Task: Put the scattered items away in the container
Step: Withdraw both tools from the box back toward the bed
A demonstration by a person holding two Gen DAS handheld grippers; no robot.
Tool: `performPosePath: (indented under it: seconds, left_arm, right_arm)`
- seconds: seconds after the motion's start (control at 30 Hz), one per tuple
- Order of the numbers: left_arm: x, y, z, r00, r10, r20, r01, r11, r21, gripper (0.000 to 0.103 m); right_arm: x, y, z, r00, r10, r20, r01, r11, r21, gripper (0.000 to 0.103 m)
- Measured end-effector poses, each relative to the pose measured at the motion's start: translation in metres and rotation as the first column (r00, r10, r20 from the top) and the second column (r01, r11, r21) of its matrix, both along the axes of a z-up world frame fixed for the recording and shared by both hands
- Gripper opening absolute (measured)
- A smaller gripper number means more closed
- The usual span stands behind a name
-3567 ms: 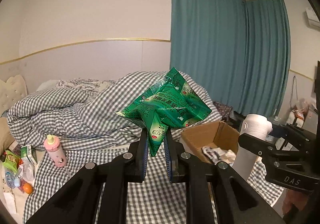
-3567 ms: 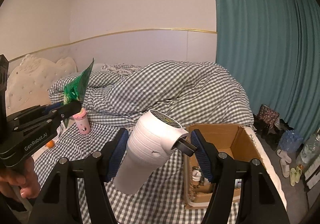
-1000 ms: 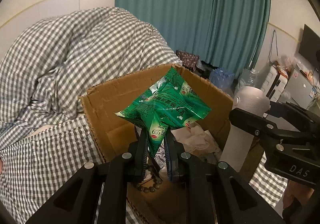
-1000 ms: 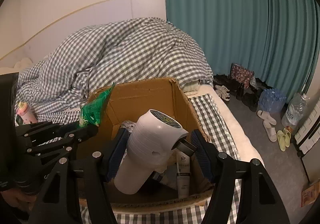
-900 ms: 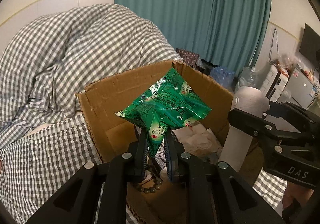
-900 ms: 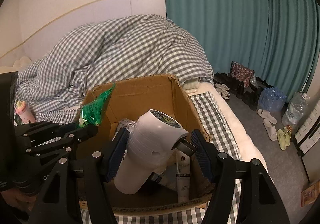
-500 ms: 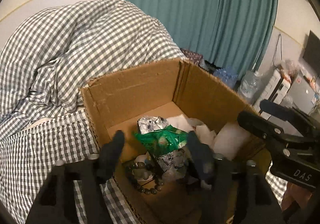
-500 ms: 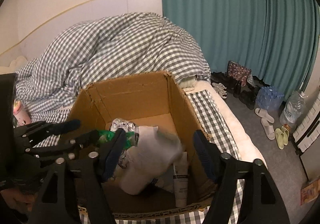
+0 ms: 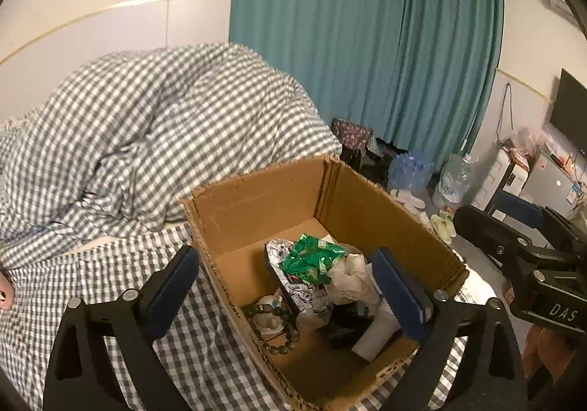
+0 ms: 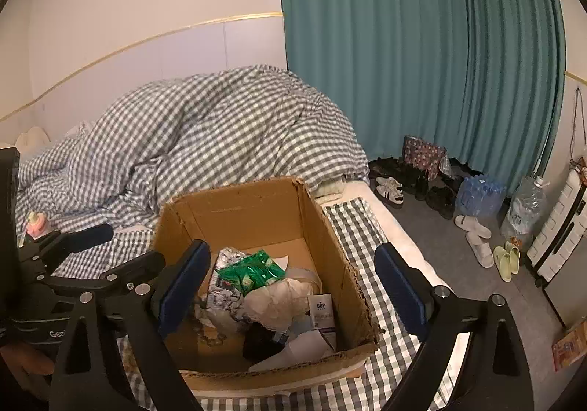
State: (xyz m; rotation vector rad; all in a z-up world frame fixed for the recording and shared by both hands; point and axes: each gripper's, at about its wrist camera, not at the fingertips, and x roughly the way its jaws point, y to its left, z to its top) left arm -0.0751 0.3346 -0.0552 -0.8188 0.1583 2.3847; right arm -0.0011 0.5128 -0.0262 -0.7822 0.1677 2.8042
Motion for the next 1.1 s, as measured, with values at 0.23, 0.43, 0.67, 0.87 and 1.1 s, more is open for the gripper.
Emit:
performPosePath:
  seconds: [0.23, 0.43, 0.67, 0.87, 1.1]
  left_arm:
    - [0.018, -0.019, 0.026, 0.999, 0.018, -0.046, -0.018, 1.000, 0.017, 0.101]
    - [0.039, -0.044, 0.052, 0.995, 0.046, -0.094, -0.042, 0.998, 0.039, 0.103]
    - [0.060, -0.072, 0.075, 0.989, 0.077, -0.129, -0.070, 0.996, 0.060, 0.103]
    - [0.075, -0.097, 0.089, 0.982, 0.106, -0.157, -0.098, 0.993, 0.062, 0.103]
    - [0.082, -0.135, 0.103, 0.968, 0.165, -0.189, -0.156, 0.986, 0.063, 0.103]
  right_arm:
    - [0.020, -0.014, 0.024, 0.999, 0.000, -0.035, 0.000, 1.000, 0.008, 0.096]
    - [0.040, -0.032, 0.051, 0.996, 0.005, -0.084, -0.002, 0.999, 0.035, 0.100]
    - [0.057, -0.062, 0.075, 0.993, 0.028, -0.114, -0.020, 0.997, 0.069, 0.103]
    - [0.068, -0.083, 0.086, 0.991, 0.046, -0.124, -0.037, 0.996, 0.076, 0.103]
    - [0.074, -0.111, 0.095, 0.987, 0.084, -0.140, -0.072, 0.994, 0.088, 0.103]
